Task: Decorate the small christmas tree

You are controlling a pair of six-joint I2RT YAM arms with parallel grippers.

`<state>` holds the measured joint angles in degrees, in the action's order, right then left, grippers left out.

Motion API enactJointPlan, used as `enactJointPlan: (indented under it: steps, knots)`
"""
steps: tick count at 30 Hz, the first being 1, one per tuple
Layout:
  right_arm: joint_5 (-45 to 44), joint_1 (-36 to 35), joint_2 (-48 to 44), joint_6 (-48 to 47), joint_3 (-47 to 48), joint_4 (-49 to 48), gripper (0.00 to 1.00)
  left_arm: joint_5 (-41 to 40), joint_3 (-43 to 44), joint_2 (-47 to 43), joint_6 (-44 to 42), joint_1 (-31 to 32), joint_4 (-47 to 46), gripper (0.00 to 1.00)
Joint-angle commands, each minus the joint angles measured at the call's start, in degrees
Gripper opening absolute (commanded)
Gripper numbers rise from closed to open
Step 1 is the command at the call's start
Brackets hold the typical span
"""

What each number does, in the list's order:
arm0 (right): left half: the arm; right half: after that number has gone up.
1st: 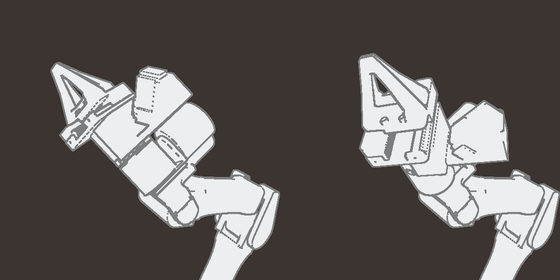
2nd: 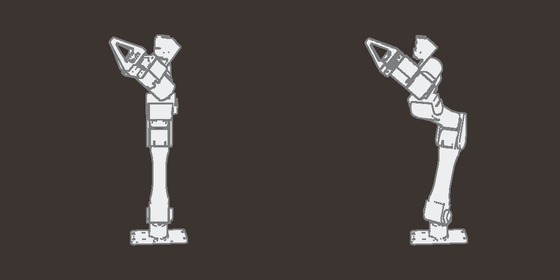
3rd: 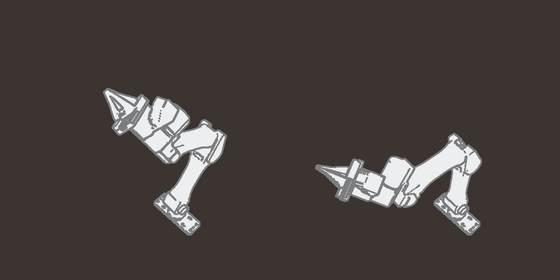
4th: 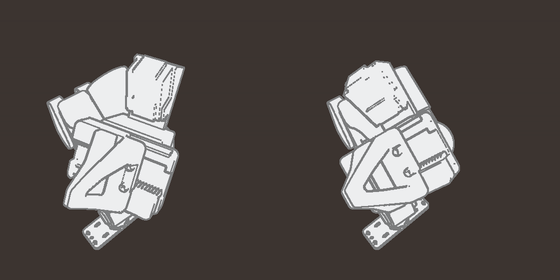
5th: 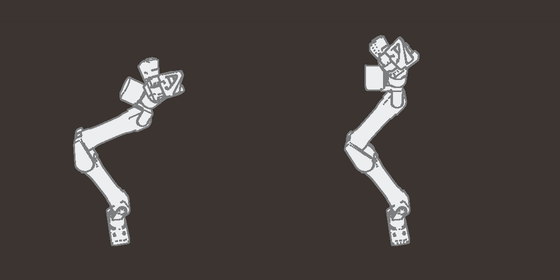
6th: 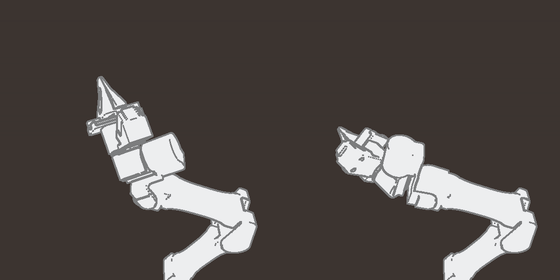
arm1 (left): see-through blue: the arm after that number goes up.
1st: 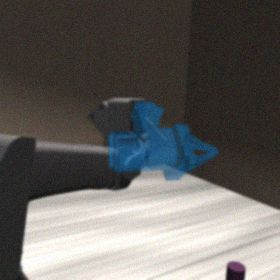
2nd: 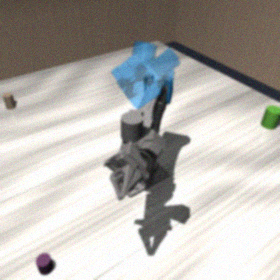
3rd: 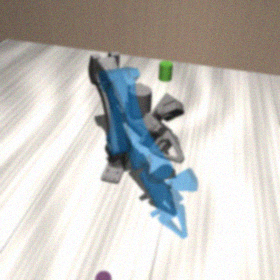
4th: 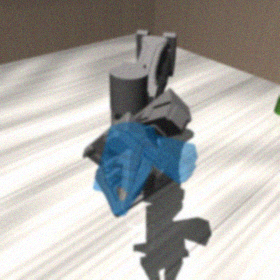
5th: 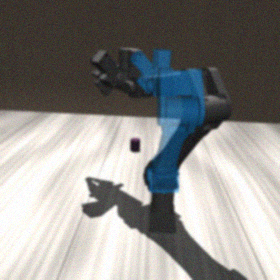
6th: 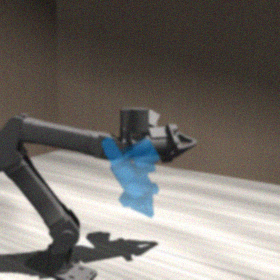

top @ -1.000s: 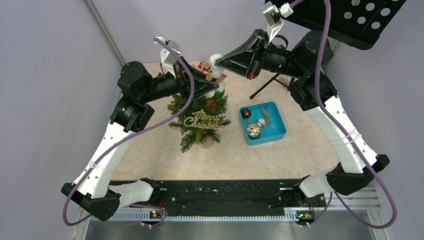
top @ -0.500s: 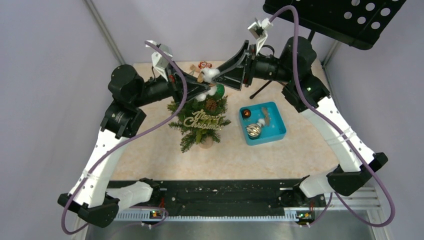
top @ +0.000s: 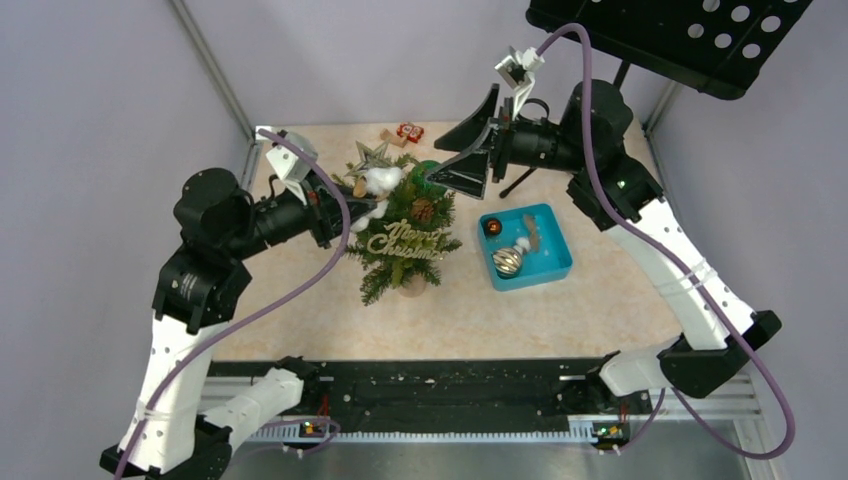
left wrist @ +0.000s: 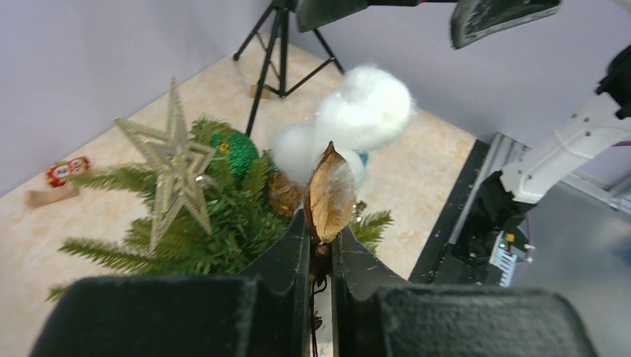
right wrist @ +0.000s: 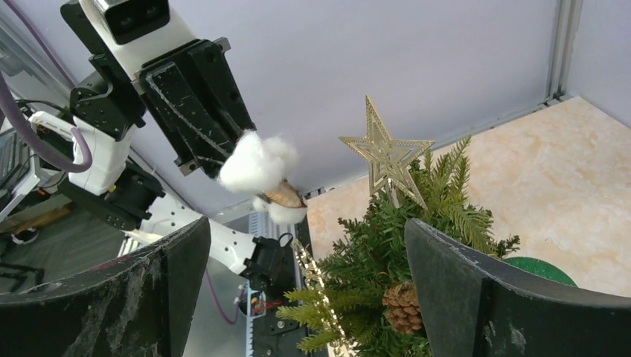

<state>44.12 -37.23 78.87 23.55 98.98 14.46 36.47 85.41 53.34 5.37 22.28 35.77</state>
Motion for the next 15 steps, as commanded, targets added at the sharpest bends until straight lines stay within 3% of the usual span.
enactJointPlan:
  steps: [1, 15]
  knots:
    - [-0.8, -0.6, -1.2, -0.8, -0.1, -1.4, 0.99, -4.5, 0.5, 0.2, -2.1, -1.7, 1.4, 0.0]
    - [-4.4, -0.5, -4.1, -0.3, -3.8, -2.9, 0.98, 2.6, -7.4, 2.7, -3.1, -3.5, -2.6, 0.0]
